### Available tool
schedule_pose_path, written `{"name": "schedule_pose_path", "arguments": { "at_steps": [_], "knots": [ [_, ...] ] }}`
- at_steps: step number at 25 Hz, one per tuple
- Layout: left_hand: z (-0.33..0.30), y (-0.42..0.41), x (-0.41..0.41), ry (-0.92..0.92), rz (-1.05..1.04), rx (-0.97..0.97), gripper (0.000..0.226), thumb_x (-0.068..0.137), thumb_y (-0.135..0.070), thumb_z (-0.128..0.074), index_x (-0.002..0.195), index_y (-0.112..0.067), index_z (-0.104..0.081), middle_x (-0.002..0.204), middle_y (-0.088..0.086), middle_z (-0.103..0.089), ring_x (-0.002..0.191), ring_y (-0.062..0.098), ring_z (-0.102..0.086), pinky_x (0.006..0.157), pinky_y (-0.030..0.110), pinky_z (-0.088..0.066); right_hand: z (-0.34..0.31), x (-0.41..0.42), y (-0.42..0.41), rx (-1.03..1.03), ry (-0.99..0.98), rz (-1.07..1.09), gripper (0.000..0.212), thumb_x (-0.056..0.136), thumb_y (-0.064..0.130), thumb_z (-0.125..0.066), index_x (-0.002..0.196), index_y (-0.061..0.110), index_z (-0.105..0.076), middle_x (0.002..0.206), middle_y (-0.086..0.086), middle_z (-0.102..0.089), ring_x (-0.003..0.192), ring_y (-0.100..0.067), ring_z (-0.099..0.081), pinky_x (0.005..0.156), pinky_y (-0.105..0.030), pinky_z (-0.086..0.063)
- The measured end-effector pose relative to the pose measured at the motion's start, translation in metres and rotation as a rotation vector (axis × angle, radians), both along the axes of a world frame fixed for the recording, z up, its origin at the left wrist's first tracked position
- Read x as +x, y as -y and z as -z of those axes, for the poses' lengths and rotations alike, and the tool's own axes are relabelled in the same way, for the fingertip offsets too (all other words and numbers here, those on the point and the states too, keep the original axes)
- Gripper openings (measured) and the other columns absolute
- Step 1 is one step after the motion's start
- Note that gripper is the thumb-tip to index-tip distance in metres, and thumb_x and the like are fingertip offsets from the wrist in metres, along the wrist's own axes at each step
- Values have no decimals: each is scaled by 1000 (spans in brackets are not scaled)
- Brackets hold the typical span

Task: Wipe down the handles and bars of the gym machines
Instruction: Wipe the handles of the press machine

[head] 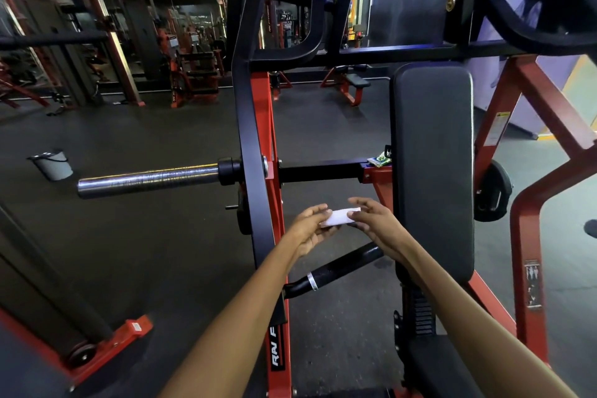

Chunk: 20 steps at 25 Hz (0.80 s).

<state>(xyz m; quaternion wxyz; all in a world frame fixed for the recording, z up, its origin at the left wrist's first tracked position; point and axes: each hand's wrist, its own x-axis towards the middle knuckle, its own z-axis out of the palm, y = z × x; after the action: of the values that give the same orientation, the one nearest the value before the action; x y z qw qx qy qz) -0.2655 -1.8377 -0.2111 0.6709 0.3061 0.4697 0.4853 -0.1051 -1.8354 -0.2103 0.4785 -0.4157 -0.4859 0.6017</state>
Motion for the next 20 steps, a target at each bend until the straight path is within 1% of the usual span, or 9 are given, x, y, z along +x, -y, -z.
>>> {"name": "schedule_pose_path", "arguments": {
  "at_steps": [3,5,7,9,10,12,14,17,20],
  "knots": [
    [1,3,-3,-17,29,-67,11,99,-3,-47,97,-8,-57,90,15,-61,61,17,-68,55,20,-57,5,7,-1,85,334,-118,23,84,9,-68,107,11,-65,98,-5,-64,84,-14,-64,76,-23,-51],
    [1,6,-2,-49,80,-102,17,102,-18,-47,97,-9,-60,90,14,-63,64,18,-68,59,22,-57,6,6,-2,192,617,2,11,84,22,-69,89,13,-72,81,-4,-69,73,-13,-62,70,-29,-50],
    [-2,6,-2,-197,196,-75,35,100,-44,-44,104,-16,-63,99,8,-65,86,20,-66,76,28,-56,3,3,-6,224,710,151,26,88,29,-64,79,5,-71,70,-7,-66,64,-13,-56,61,-28,-43],
    [-4,5,-1,-397,256,32,43,97,-52,-44,119,-19,-60,112,0,-58,105,17,-56,95,29,-47,-3,1,-10,204,686,212,31,90,29,-61,80,1,-70,71,-10,-65,64,-16,-56,60,-27,-40],
    [-4,3,0,-463,240,120,44,98,-44,-47,127,-13,-57,112,-2,-56,102,12,-54,92,18,-45,-6,1,-13,175,622,211,27,91,27,-61,83,3,-71,75,-10,-68,68,-18,-59,64,-29,-44],
    [-2,-4,0,-519,172,260,38,99,-23,-52,127,2,-58,101,1,-60,83,4,-54,64,2,-42,-11,2,-16,97,449,185,17,90,18,-62,92,4,-71,86,-13,-71,75,-22,-64,71,-38,-53],
    [-2,-10,1,-534,100,297,33,98,-16,-53,120,8,-61,91,4,-63,75,8,-56,59,8,-44,-16,5,-17,16,330,190,14,87,11,-65,97,0,-67,88,-15,-69,72,-21,-65,64,-35,-56],
    [-1,-15,7,-583,10,299,27,98,-20,-54,105,3,-67,89,10,-64,81,20,-57,68,25,-46,-21,6,-15,1,366,217,13,84,8,-69,94,2,-62,82,-13,-66,63,-19,-63,52,-26,-51],
    [-1,-16,12,-717,-75,389,22,98,-18,-55,102,-3,-71,91,9,-66,81,16,-55,63,22,-43,-23,7,-12,-45,376,212,21,78,7,-75,90,5,-57,76,-15,-65,59,-20,-63,48,-26,-52]
  ]
}}
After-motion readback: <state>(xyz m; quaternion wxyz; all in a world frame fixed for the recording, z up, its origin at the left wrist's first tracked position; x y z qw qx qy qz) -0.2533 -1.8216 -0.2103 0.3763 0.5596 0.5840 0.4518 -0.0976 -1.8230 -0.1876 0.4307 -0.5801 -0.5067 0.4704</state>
